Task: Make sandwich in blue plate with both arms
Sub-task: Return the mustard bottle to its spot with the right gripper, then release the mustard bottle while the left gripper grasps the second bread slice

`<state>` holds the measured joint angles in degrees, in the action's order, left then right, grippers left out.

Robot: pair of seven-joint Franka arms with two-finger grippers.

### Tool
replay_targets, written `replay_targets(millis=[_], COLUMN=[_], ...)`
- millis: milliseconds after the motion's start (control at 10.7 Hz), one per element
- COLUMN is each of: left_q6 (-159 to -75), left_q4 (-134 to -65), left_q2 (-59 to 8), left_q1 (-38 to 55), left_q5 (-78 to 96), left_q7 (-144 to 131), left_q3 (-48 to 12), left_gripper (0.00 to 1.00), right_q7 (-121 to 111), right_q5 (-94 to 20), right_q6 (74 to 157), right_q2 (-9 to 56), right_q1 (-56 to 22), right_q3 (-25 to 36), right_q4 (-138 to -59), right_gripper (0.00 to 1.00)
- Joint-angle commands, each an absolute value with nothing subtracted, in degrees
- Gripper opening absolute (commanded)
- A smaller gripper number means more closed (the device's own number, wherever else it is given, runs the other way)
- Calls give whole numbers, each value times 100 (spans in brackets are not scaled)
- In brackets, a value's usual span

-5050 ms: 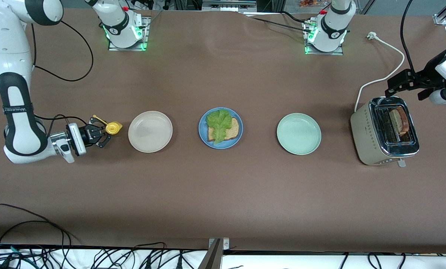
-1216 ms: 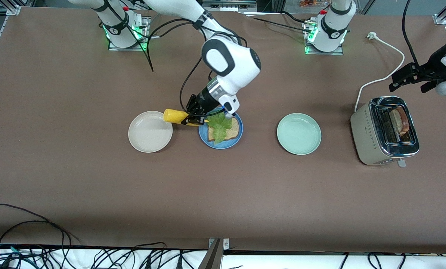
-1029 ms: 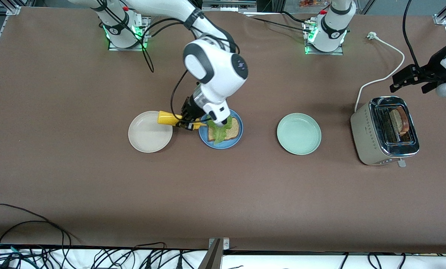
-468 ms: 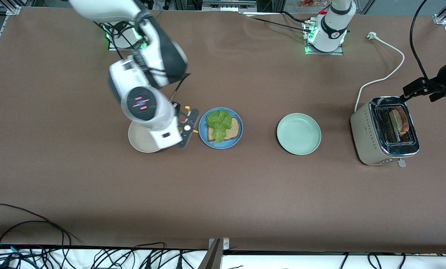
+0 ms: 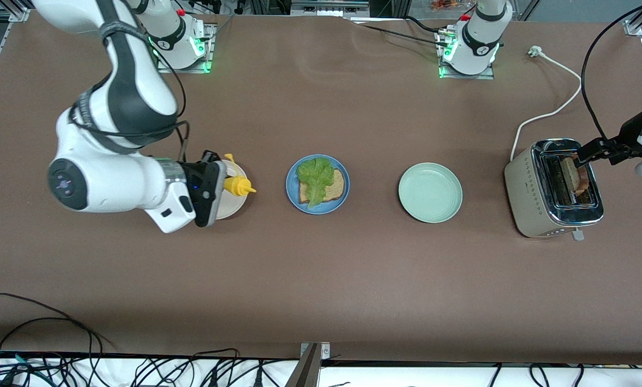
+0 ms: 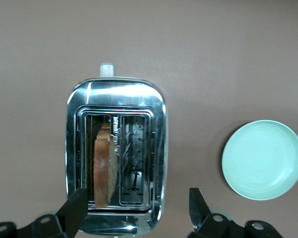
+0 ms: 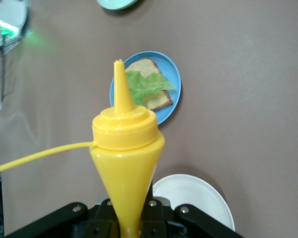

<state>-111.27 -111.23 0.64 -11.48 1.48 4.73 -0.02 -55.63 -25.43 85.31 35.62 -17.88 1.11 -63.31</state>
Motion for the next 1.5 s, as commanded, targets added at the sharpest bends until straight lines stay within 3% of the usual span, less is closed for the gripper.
replay_targets(millis=[0, 94, 281, 468, 1029, 1122, 1309, 1403], left_q6=[-11390, -11478, -11496, -11522, -11725, -11733, -11725, -11725], left_q4=[-11188, -11197, -11197, -11197, -11338, -11390, -11408, -11382], left_q2=[-227, -324, -517, -659, -931, -949, -923, -914], left_q1=[-1143, -1143, -1151, -1160, -1160, -1160, -1160, -1160], left_q5=[-359, -386, -396, -396, -404, -544, -817, -835], left_q7=[536, 536, 545, 536, 352, 334, 325, 325], left_q3=[140, 202, 237, 316, 352, 352, 352, 352], left_gripper=[82, 80, 63, 62, 59, 54, 21, 11], right_q7=[-7253, -7808, -9107, -10391, -13190, -13471, -13998, -14332], right_q5=[-2909, -3022, -3320, -3865, -4289, -4367, -4412, -4612], right_q6=[7930, 7702, 7462, 7348, 7058, 6918, 6680, 6636], right_q2=[3498, 3507, 3533, 3751, 4937, 5131, 5544, 5746], right_q1=[-1215, -1039, -513, 33, 930, 1045, 1283, 1292], right_q3=[9, 9, 9, 0, -9, -9, -9, -9], right_q4=[-6363, -6381, -6730, -7091, -7154, -7154, -7146, -7146], right_gripper=[13, 13, 13, 13, 13, 13, 13, 13])
